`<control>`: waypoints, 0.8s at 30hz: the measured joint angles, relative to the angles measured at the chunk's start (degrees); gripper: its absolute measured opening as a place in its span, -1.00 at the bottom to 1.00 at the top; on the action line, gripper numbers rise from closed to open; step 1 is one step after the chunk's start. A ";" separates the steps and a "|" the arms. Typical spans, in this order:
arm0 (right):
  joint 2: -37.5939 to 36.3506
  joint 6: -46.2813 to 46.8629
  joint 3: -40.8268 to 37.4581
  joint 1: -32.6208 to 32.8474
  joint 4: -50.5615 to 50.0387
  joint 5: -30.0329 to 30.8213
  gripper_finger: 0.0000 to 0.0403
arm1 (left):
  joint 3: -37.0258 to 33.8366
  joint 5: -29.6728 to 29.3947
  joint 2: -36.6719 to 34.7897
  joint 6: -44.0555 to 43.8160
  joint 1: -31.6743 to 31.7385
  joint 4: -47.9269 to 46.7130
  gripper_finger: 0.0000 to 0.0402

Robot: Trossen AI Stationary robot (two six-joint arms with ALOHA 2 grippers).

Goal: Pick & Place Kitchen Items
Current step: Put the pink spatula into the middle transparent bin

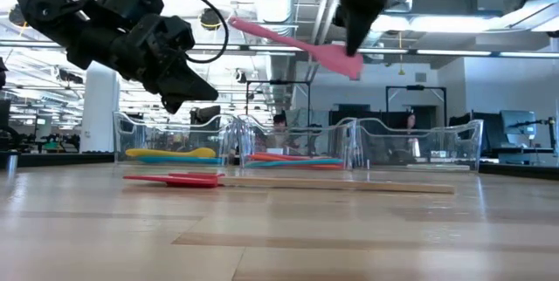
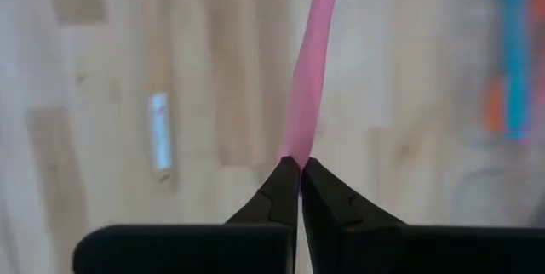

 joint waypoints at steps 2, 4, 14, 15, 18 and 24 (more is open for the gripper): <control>0.00 -2.30 2.12 -2.88 -0.19 0.91 -1.00 | 0.00 -0.01 0.00 0.00 -0.50 -0.01 -0.98; -0.01 -4.97 3.75 -5.96 -0.17 1.97 -1.00 | 0.00 0.00 0.00 -0.01 -0.91 -0.01 -0.98; 0.72 -16.56 4.48 -23.67 5.97 6.83 -1.00 | 0.00 0.00 0.02 0.26 -2.04 0.00 -0.98; 1.45 -17.23 4.52 -25.10 7.77 6.83 -1.00 | 0.00 0.00 0.03 0.27 -2.04 0.00 -0.98; 3.24 -18.44 4.17 -29.15 9.02 4.10 -1.00 | 0.00 0.00 0.04 0.33 -2.04 0.00 -0.98; 10.70 -22.07 5.40 -32.48 10.98 3.36 -1.00 | 0.00 0.00 0.04 0.39 -2.30 -0.04 -0.98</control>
